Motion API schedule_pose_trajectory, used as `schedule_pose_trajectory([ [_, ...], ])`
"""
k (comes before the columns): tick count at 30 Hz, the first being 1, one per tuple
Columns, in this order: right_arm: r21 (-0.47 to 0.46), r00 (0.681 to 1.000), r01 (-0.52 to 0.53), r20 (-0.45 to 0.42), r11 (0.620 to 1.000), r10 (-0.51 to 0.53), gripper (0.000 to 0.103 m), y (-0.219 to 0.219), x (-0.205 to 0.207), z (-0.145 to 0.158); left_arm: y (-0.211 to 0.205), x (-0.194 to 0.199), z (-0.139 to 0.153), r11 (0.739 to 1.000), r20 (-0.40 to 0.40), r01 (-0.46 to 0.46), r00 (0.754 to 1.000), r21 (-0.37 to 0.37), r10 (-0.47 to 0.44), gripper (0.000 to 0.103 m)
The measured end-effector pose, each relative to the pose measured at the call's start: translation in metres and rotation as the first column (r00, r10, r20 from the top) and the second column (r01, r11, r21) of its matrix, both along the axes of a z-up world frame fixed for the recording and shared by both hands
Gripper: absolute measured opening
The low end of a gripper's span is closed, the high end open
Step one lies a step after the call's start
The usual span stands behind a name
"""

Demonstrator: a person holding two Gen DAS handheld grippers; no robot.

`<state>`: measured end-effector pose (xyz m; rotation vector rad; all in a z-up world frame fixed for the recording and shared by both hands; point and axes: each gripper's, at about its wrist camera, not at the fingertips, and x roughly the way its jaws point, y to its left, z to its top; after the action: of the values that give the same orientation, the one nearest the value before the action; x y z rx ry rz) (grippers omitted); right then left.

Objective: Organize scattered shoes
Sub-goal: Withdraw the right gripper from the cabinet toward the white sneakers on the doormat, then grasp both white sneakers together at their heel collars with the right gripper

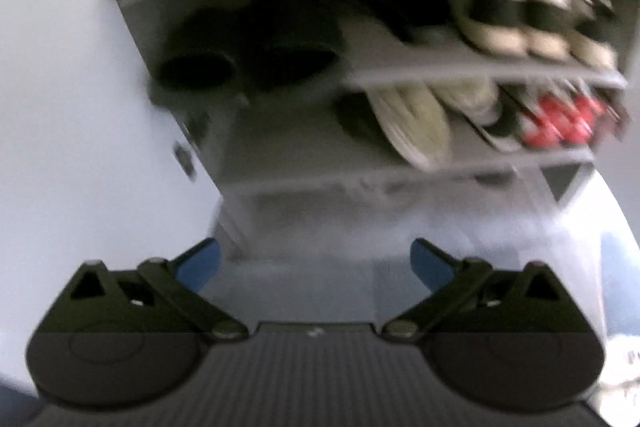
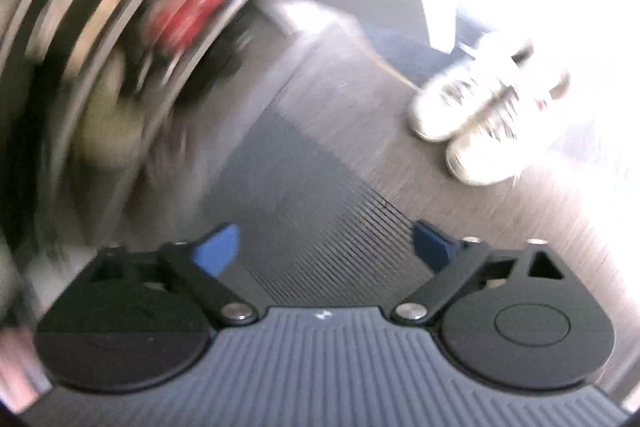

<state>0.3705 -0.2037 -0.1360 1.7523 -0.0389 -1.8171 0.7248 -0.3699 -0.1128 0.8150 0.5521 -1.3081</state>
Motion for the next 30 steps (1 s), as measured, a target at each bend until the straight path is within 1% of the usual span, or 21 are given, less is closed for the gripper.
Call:
schedule_pose_trajectory([
  [1, 0.028, 0.989, 0.147, 0.018, 0.989, -0.148, 0.099, 0.015, -0.031, -0.023, 0.016, -0.010, -0.004, 1.000, -0.006, 0.026, 1.000, 0.007, -0.026, 0.102],
  [2, 0.057, 0.956, 0.291, 0.031, 0.955, -0.293, 0.099, 0.030, -0.062, -0.046, 0.024, -0.014, -0.005, 0.999, -0.008, 0.038, 0.999, 0.009, -0.037, 0.102],
  [3, 0.061, 0.905, 0.418, 0.053, 0.906, -0.421, 0.099, 0.044, -0.092, -0.075, 0.033, -0.018, -0.008, 0.999, -0.014, 0.048, 0.999, 0.009, -0.048, 0.103],
  [5, 0.073, 0.835, 0.544, 0.043, 0.836, -0.548, 0.098, 0.056, -0.127, -0.109, 0.050, -0.030, -0.020, 0.997, -0.042, 0.074, 0.996, 0.015, -0.074, 0.103],
  [6, 0.075, 0.832, 0.550, 0.039, 0.832, -0.553, 0.098, 0.056, -0.129, -0.110, 0.053, -0.035, -0.030, 0.996, -0.054, 0.079, 0.996, 0.036, -0.077, 0.103],
  [7, 0.081, 0.805, 0.593, -0.037, 0.801, -0.592, 0.098, 0.055, -0.156, -0.129, 0.054, -0.038, -0.035, 0.996, -0.058, 0.075, 0.996, 0.054, -0.072, 0.103],
  [8, 0.075, 0.808, 0.590, -0.052, 0.804, -0.587, 0.098, 0.052, -0.164, -0.134, 0.045, -0.044, -0.054, 0.991, -0.081, 0.050, 0.996, 0.127, -0.040, 0.103],
  [10, 0.061, 0.821, 0.570, -0.084, 0.819, -0.565, 0.096, 0.043, -0.182, -0.151, 0.033, -0.048, -0.070, 0.982, -0.093, 0.027, 0.996, 0.185, -0.010, 0.101],
  [11, 0.060, 0.838, 0.543, -0.099, 0.837, -0.537, 0.082, 0.034, -0.192, -0.165, 0.019, -0.049, -0.081, 0.972, -0.082, 0.024, 0.997, 0.233, -0.005, 0.101],
  [12, 0.072, 0.849, 0.526, -0.111, 0.848, -0.517, 0.065, 0.024, -0.199, -0.181, 0.015, -0.048, -0.083, 0.971, -0.077, 0.028, 0.997, 0.236, -0.010, 0.101],
  [15, 0.110, 0.852, 0.522, -0.114, 0.846, -0.511, 0.064, 0.012, -0.214, -0.212, 0.007, -0.035, -0.081, 0.971, -0.057, 0.018, 0.998, 0.237, -0.005, 0.101],
  [16, 0.141, 0.851, 0.525, -0.125, 0.839, -0.511, 0.064, 0.008, -0.217, -0.227, 0.005, -0.032, -0.080, 0.971, -0.058, 0.006, 0.998, 0.240, 0.008, 0.101],
  [17, 0.137, 0.836, 0.546, -0.150, 0.827, -0.527, 0.064, 0.007, -0.218, -0.236, 0.002, -0.024, -0.078, 0.971, -0.067, -0.013, 0.997, 0.239, 0.029, 0.101],
  [18, 0.133, 0.835, 0.548, -0.151, 0.826, -0.530, 0.062, 0.008, -0.221, -0.239, 0.000, -0.022, -0.078, 0.972, -0.064, -0.014, 0.998, 0.237, 0.030, 0.101],
  [19, 0.105, 0.827, 0.557, -0.156, 0.824, -0.540, 0.064, 0.007, -0.222, -0.247, -0.003, -0.020, -0.077, 0.972, -0.060, -0.013, 0.998, 0.234, 0.028, 0.101],
  [20, 0.129, 0.834, 0.548, -0.166, 0.826, -0.527, 0.060, 0.002, -0.224, -0.255, -0.002, -0.018, -0.078, 0.969, -0.058, -0.012, 0.998, 0.246, 0.027, 0.101],
  [21, 0.149, 0.840, 0.539, -0.169, 0.829, -0.516, 0.050, -0.001, -0.227, -0.260, -0.001, -0.016, -0.079, 0.966, -0.056, -0.011, 0.998, 0.259, 0.026, 0.101],
  [22, 0.185, 0.854, 0.519, -0.161, 0.834, -0.495, 0.046, -0.007, -0.232, -0.271, 0.000, -0.014, -0.080, 0.962, -0.054, -0.010, 0.998, 0.272, 0.025, 0.101],
  [23, 0.190, 0.856, 0.516, -0.150, 0.835, -0.494, 0.043, -0.009, -0.237, -0.282, 0.000, -0.014, -0.081, 0.960, -0.054, -0.009, 0.998, 0.279, 0.025, 0.101],
  [27, 0.198, 0.870, 0.487, -0.191, 0.850, -0.454, 0.034, -0.015, -0.240, -0.284, 0.000, -0.016, -0.083, 0.952, -0.054, -0.008, 0.998, 0.305, 0.025, 0.101],
  [30, 0.157, 0.882, 0.449, -0.233, 0.880, -0.409, 0.033, -0.015, -0.217, -0.264, 0.001, -0.020, -0.082, 0.957, -0.040, -0.009, 0.999, 0.291, 0.021, 0.101],
])
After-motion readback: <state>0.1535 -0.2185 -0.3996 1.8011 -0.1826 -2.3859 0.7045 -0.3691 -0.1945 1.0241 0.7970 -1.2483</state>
